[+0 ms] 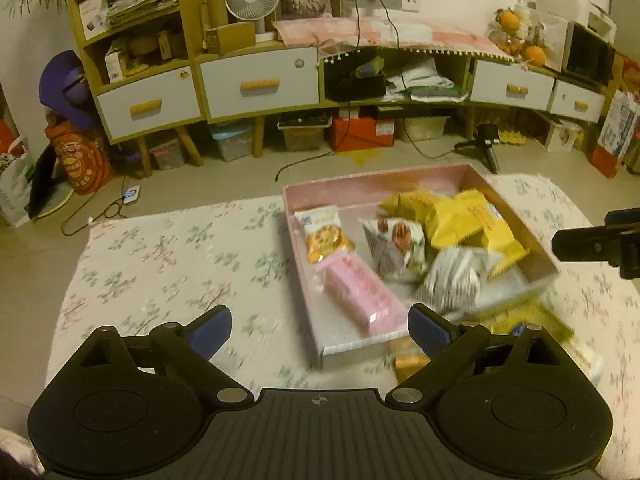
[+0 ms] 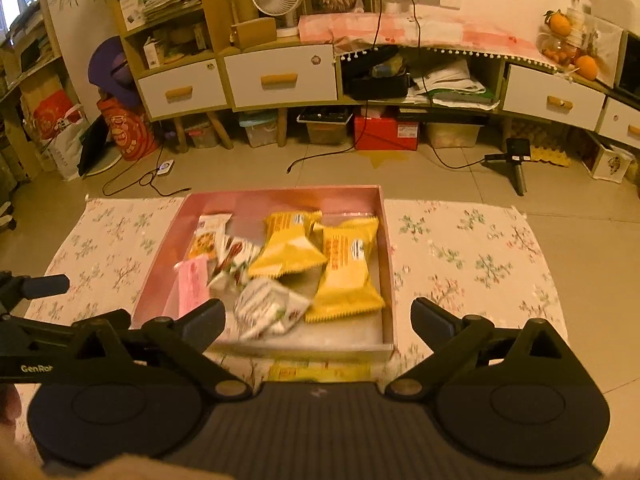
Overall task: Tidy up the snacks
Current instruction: 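Withdraw both grippers from the box back to the snack pile, then grasp the clear-wrapped bread roll with the left gripper while the right grasps the silver foil packet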
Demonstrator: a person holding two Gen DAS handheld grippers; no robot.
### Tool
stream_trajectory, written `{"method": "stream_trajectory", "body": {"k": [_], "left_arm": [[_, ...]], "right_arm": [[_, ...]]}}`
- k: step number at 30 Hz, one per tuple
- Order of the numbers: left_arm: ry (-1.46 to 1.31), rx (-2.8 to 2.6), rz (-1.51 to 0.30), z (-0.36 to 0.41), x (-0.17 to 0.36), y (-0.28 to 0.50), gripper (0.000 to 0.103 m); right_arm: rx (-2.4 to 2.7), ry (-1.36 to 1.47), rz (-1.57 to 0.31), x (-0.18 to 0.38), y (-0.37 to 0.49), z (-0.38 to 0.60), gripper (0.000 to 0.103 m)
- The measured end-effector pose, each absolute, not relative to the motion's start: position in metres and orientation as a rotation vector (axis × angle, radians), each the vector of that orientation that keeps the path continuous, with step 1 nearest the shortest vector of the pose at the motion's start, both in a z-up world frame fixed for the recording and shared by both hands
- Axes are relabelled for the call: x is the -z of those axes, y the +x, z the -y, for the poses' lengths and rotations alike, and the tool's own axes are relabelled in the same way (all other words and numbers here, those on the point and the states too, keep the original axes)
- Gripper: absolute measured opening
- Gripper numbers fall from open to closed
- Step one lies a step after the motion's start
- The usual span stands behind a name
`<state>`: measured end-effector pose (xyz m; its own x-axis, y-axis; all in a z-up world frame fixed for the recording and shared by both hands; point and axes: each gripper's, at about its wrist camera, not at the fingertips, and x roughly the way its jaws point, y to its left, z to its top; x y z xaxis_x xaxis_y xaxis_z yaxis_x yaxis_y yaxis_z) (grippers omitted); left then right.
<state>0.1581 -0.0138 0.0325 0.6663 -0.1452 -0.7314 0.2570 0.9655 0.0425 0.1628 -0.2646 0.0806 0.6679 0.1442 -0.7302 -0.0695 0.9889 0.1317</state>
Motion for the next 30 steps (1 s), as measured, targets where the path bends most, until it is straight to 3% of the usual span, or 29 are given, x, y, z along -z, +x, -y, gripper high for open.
{"method": "stream_trajectory", "body": {"k": [24,30], "left_arm": [[0.231,0.21,-0.82,-0.046,0.015,0.051,0.098],[0.243,0.286,-0.844,-0.056,0.041,0.042,0.097]], "right_arm": [[-0.2,0.129,-0.811,-0.032,0.058,0.22,0.103],[-0.304,-0.011,-0.743,-0.017,0.035,0.203,0.103]]}}
